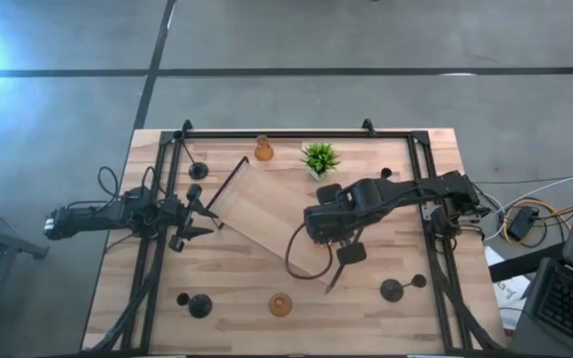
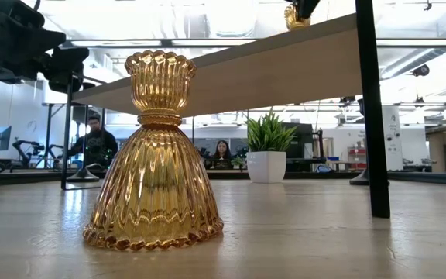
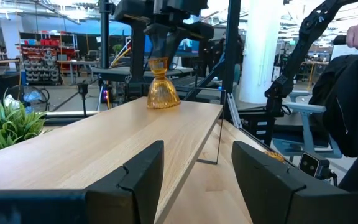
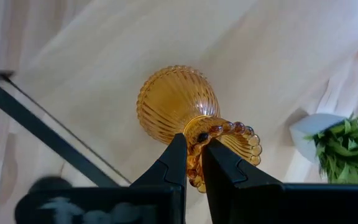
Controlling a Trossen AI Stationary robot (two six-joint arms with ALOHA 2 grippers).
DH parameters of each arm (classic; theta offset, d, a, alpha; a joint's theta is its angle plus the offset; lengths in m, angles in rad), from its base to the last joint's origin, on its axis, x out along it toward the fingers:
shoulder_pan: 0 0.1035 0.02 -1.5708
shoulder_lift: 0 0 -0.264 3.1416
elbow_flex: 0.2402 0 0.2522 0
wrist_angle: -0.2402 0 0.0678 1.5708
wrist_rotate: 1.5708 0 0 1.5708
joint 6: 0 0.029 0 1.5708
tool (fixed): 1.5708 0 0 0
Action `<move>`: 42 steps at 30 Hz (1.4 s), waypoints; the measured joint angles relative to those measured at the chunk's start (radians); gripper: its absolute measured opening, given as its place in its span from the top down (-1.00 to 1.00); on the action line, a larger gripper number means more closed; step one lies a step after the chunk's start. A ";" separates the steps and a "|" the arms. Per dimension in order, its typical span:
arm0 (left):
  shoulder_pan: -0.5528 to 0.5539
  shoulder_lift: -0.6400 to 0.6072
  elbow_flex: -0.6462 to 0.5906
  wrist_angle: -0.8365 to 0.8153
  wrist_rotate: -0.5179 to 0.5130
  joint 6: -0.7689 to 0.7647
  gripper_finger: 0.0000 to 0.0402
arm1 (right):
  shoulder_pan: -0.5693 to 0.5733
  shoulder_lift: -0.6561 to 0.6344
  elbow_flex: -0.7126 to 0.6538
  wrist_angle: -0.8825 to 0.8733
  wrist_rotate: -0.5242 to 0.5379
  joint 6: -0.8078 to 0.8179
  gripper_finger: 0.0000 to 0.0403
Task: Pick & Place candle stick holders
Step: Put the orange candle holder on the shelf
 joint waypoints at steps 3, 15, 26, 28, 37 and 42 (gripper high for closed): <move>0.000 0.000 0.000 0.000 0.000 0.000 0.03 | 0.007 0.000 -0.001 0.027 -0.002 0.003 0.89; 0.000 0.000 0.000 0.000 0.000 0.000 0.03 | 0.009 -0.003 -0.029 0.051 -0.001 0.069 0.86; 0.000 0.000 0.000 0.000 0.000 0.000 0.03 | 0.009 0.004 -0.018 0.044 -0.033 0.093 0.47; 0.000 0.000 0.000 0.000 0.000 0.000 0.03 | 0.008 0.006 -0.008 0.048 -0.038 0.093 0.42; 0.000 0.000 0.000 0.000 0.000 0.000 0.03 | 0.009 0.004 0.073 0.062 -0.039 0.105 0.19; 0.000 0.000 0.000 0.000 0.000 0.000 0.03 | 0.010 0.004 0.152 0.020 -0.042 0.106 0.10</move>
